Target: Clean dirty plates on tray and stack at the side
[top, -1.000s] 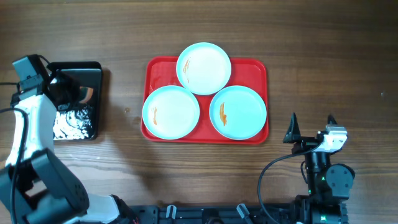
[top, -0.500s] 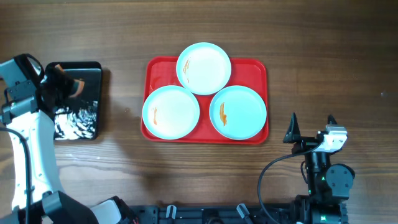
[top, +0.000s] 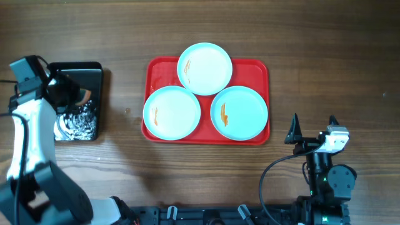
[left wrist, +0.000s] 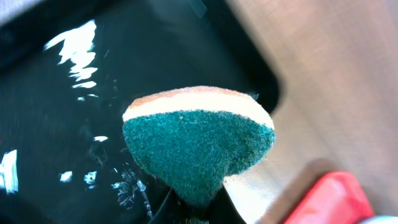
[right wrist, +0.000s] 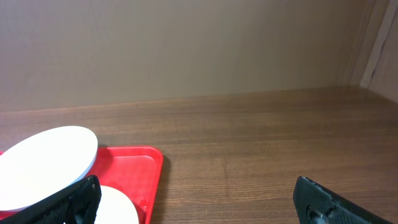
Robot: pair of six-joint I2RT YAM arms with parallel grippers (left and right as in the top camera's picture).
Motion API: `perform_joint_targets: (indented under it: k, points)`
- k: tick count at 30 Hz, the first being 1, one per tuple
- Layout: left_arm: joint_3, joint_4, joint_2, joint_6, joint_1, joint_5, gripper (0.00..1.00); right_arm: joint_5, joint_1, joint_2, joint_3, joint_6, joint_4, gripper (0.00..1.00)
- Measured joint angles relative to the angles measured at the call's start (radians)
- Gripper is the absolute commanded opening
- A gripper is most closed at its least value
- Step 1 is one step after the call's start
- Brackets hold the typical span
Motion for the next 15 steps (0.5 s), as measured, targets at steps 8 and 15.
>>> perform_joint_targets:
  k: [8,15]
  points:
    - [0.02,0.064,-0.142,-0.005,0.0,0.083,0.04,0.0,0.0,0.0,0.0,0.0,0.0,1.0]
    - [0.02,0.148,-0.141,-0.008,0.0,0.149,0.04,0.0,0.0,0.0,0.0,0.0,0.0,1.0]
